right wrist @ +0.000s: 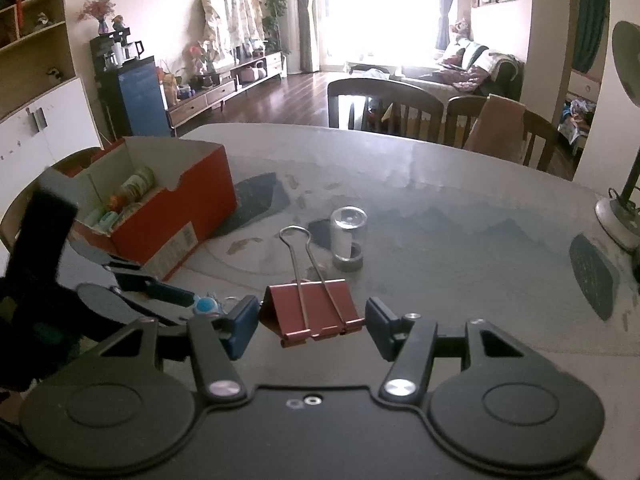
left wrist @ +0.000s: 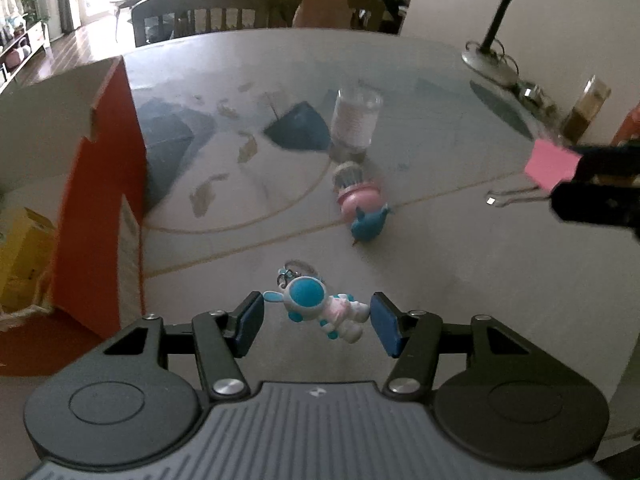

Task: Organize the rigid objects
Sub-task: 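Lift the keychain with the left tool while the right tool lifts the pink clip, then carry the keychain and pink clip with both tools over the cardboard box, then open the left tool releasing the keychain while the right tool drops the clip, then withdraw both tools from the box toward the cup and bird figurine, then grasp the clear plastic cup with the left tool while the right tool grasps the bird figurine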

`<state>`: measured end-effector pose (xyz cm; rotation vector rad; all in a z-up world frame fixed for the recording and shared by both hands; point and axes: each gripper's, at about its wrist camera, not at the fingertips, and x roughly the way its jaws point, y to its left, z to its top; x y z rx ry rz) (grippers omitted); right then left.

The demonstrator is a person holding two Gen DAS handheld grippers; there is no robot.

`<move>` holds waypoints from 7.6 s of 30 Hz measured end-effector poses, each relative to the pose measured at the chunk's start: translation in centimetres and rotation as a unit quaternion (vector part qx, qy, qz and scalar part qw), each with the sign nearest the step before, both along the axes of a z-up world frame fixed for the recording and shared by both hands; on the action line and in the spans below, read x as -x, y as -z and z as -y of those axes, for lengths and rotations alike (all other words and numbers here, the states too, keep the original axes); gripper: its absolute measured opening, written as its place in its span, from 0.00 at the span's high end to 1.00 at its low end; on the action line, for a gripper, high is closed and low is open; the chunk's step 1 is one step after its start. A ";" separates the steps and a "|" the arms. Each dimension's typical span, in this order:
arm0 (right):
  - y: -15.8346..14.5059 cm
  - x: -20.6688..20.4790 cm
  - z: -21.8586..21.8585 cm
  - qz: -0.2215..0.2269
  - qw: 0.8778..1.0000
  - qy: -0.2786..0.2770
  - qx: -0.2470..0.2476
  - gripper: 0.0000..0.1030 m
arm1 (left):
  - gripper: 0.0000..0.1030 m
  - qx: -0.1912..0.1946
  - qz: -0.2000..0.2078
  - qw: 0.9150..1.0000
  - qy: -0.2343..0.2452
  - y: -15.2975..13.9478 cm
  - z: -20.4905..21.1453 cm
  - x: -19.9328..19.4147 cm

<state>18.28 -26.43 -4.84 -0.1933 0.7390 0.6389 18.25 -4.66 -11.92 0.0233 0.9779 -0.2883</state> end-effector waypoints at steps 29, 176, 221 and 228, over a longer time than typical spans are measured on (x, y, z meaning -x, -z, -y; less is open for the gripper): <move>-0.2 -0.2 -2.0 -0.002 1.000 0.009 0.003 0.44 | 0.63 -0.023 -0.006 0.999 0.031 1.7 -0.7 -2.3; -3.8 1.2 -13.2 0.010 0.996 -0.038 -0.082 0.16 | 0.73 0.001 0.122 0.988 -0.093 -12.8 -13.5 2.1; 10.7 -7.6 -5.7 -0.064 0.997 -0.039 0.003 0.20 | 0.00 -0.004 0.052 0.999 -0.003 -1.5 6.4 -12.8; 11.8 -8.4 -6.4 -0.071 0.997 -0.039 0.014 0.28 | 0.00 -0.017 0.029 0.999 0.001 0.7 6.7 -14.8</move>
